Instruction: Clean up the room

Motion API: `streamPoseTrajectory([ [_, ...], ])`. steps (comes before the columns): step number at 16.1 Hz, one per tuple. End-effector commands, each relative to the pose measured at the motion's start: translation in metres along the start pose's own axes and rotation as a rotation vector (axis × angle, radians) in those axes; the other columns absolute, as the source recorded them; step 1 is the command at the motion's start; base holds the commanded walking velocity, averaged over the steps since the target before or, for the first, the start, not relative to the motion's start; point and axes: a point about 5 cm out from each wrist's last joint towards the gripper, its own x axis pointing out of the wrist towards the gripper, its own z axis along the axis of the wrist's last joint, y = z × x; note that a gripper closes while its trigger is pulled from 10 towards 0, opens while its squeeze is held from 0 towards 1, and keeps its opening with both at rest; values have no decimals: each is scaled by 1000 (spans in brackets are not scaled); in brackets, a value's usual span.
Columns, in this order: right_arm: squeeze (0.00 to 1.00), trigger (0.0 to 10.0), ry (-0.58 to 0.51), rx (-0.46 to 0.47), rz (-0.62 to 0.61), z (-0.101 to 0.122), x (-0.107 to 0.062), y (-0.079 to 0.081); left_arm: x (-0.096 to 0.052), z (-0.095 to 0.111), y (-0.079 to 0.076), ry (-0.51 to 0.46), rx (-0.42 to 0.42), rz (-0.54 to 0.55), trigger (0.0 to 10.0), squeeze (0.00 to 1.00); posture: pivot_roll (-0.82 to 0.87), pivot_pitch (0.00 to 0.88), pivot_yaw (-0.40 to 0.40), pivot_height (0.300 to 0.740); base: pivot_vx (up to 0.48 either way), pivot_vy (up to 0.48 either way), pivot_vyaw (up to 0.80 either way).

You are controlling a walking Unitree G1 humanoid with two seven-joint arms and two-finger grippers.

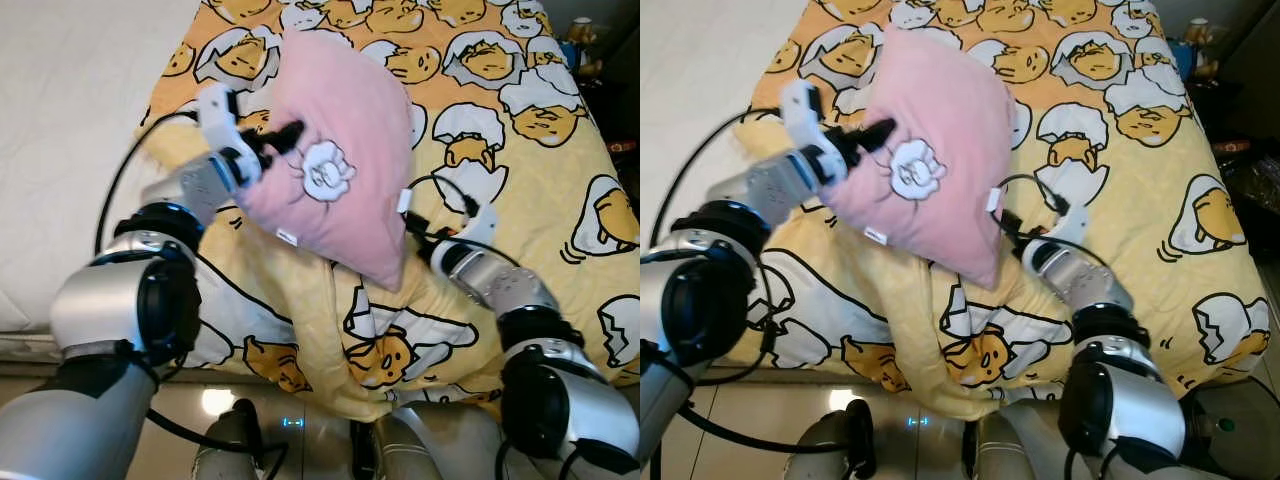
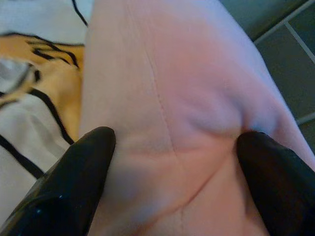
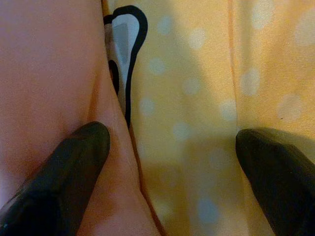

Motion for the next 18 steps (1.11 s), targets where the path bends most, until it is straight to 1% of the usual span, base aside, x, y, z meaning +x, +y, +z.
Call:
streamPoseTrajectory([
  [1, 0, 10000, 38, 9, -18, -12, 2, -4, 4, -25, -4, 108, 6, -29, 10000, 0, -245, 285, -46, 740, 0, 0, 0],
  [2, 0, 10000, 46, -4, -33, -15, 3, -5, 5, -33, -6, 138, 14, -30, 10000, 0, -246, 283, -44, 740, 0, 0, 0],
  [3, 0, 8196, 59, -16, -39, -19, 4, -6, 6, -37, -7, 152, 19, -24, 10000, 0, -245, 281, -41, 740, 0, 0, 0],
  [4, 0, 0, 79, -38, -49, -24, 5, -6, 7, -41, -9, 158, 22, -34, 5843, 0, -244, 279, -36, 740, 0, 0, 0],
  [5, 0, 0, 93, -57, -38, -28, 8, -1, 7, -45, -9, 158, 11, -28, 0, 0, -238, 277, -24, 740, 0, 0, 0],
  [7, 0, 0, 96, -55, -37, -33, 11, 5, 7, -48, -7, 162, 8, -16, 0, 0, -223, 274, -9, 740, 0, 0, 0],
  [9, 0, 0, 120, -58, -24, -43, 16, 12, 6, -55, -6, 182, 34, -34, 0, 0, -232, 268, -21, 740, 0, 0, 0],
  [10, 0, 0, 133, -93, -24, -46, 17, 16, 6, -59, -6, 190, 40, -30, 0, 0, -250, 261, -35, 740, 0, 0, 0],
  [12, 0, 0, 113, -127, -26, -39, 17, 17, 6, -65, -6, 198, 40, -20, 0, 0, -250, 253, -34, 740, 0, 0, 0],
  [14, 0, 0, 86, -162, -42, -32, 16, 13, 8, -68, -9, 205, 49, -33, 0, 0, -244, 248, -31, 740, 0, 0, 0],
  [18, 0, 0, 48, -177, -61, -19, 14, 8, 7, -69, -9, 203, 57, -36, 0, 0, -238, 241, -38, 740, 0, 0, 0],
])
